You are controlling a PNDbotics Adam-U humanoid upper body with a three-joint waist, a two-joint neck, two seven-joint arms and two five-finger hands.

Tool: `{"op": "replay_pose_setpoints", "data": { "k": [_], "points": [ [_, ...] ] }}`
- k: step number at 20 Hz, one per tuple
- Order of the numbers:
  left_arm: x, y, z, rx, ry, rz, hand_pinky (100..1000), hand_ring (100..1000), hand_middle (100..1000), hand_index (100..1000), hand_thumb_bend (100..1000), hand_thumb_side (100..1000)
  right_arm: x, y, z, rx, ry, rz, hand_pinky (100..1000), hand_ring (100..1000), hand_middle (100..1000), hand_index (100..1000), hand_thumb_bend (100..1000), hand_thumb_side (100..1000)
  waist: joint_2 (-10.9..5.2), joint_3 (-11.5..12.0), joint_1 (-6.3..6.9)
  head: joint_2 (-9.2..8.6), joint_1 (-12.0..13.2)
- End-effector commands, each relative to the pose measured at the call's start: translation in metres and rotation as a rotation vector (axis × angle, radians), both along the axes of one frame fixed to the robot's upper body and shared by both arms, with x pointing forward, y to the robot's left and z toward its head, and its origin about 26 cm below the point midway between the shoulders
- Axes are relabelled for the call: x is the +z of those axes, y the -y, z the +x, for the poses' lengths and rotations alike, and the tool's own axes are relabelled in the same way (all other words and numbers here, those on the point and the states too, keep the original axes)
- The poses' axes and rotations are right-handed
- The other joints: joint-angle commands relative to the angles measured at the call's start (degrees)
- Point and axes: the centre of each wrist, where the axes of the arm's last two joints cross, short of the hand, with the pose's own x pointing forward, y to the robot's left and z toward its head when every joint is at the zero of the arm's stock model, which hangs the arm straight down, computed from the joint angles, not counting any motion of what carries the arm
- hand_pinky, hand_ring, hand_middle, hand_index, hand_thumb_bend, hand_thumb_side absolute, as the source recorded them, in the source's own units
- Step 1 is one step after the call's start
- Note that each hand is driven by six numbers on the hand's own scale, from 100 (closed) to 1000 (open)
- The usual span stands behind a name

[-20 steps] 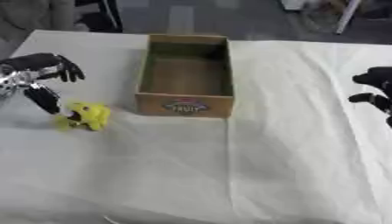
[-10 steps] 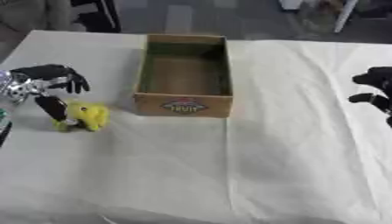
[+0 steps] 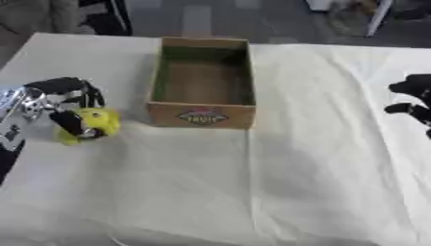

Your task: Pick up objects on the table and place them in the box.

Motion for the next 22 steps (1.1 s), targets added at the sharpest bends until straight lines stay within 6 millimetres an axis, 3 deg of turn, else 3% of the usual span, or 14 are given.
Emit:
{"op": "replay_pose_setpoints", "data": {
  "k": [1,2,7,8,9,16,22],
  "points": [
    [0.013,-0.003,0.002,0.001,0.045,0.016,619,468,398,655,141,249,0.006,0.002,0.0,0.002,0.02,-0.017,628,803,651,729,100,638,-0.62,-0.07,0.07,0.29,0.06],
    [0.013,-0.003,0.002,0.002,0.051,0.01,611,453,376,641,106,246,0.006,0.002,0.0,0.002,0.02,-0.017,628,803,651,729,100,638,-0.62,-0.08,0.07,0.3,0.07],
    [0.031,-0.001,0.002,-0.006,0.101,-0.032,593,402,306,602,100,240,0.006,0.003,0.0,-0.001,0.019,-0.017,628,803,651,730,100,638,-0.7,-0.15,0.09,0.35,-0.09],
    [0.038,0.0,0.002,-0.013,0.114,-0.04,592,396,304,600,100,445,0.006,0.003,0.0,-0.002,0.018,-0.017,628,803,651,730,100,639,-0.73,-0.14,0.11,0.37,-0.11],
    [0.047,0.002,0.002,-0.023,0.131,-0.05,592,393,297,596,100,239,0.006,0.003,0.0,-0.003,0.018,-0.018,628,803,651,730,100,638,-0.78,-0.12,0.15,0.42,-0.13],
    [0.103,0.029,0.013,-0.111,0.269,-0.172,591,386,288,587,100,241,0.004,0.003,0.0,0.002,0.009,-0.021,628,803,651,730,100,638,-1.32,-0.12,0.35,0.63,-0.02],
    [0.112,0.045,0.02,-0.148,0.32,-0.223,593,393,287,589,100,238,0.002,0.001,0.0,0.014,0.003,-0.021,628,803,651,730,100,641,-1.54,-0.93,0.22,0.62,0.77]
  ]
}}
